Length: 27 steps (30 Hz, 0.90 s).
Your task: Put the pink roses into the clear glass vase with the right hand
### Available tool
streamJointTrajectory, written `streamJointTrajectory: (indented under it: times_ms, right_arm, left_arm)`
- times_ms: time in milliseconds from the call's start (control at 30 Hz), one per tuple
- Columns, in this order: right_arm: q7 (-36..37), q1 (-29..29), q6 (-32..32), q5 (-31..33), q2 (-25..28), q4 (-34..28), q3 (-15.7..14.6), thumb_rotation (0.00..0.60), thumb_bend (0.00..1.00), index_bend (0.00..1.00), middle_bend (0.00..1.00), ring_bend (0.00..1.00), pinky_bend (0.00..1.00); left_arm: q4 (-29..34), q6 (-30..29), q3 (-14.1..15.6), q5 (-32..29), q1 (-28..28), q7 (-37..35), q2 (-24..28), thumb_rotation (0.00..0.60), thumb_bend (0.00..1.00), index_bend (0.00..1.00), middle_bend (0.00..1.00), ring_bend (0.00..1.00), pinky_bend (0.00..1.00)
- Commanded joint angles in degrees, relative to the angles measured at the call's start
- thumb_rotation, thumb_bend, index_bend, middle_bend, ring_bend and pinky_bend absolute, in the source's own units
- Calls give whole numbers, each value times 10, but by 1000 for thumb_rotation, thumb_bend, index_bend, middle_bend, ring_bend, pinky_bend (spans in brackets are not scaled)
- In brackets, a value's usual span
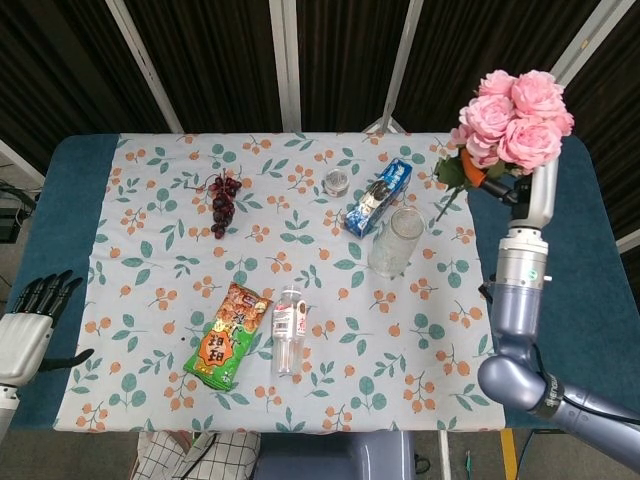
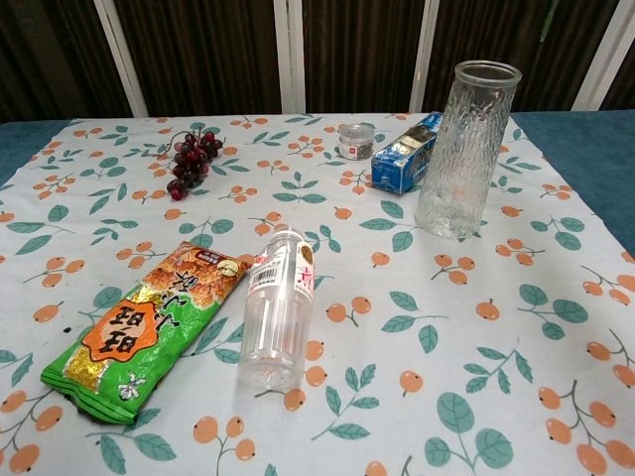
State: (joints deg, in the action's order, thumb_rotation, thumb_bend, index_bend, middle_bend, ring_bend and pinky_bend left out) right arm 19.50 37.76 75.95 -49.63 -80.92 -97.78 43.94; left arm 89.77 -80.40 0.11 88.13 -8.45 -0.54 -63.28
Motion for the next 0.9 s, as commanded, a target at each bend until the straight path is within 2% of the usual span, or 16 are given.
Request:
streamJointTrajectory:
  times_ms: [33,300,600,800,900]
  right_arm:
    - [-9,23,1,-1,-23,24,-4,600,299,527,584,593,381]
    - [-13,46,3,2,-54,58,-10,600,299,526,584,593,381]
    - [-1,33,13,-5,-77,73,-36,600,299,526,584,594,381]
    - [21,26,18,7,-103,84,-41,600,299,520,584,593,382]
    - [26,21,22,5,-122,97,-56,600,299,512,584,588,381]
  left_arm:
    - [1,1,1,-1,0,-5,3,600,0,0,0,0,0]
    - [1,3,2,-1,0,-16,8,600,0,0,0,0,0]
    - [2,2,5,5,0,-19,9,600,0,0,0,0,0]
    - [3,4,5,6,-1,-19,9,600,0,0,0,0,0]
    - [4,4,6,7,-1,-18,8,600,0,0,0,0,0]
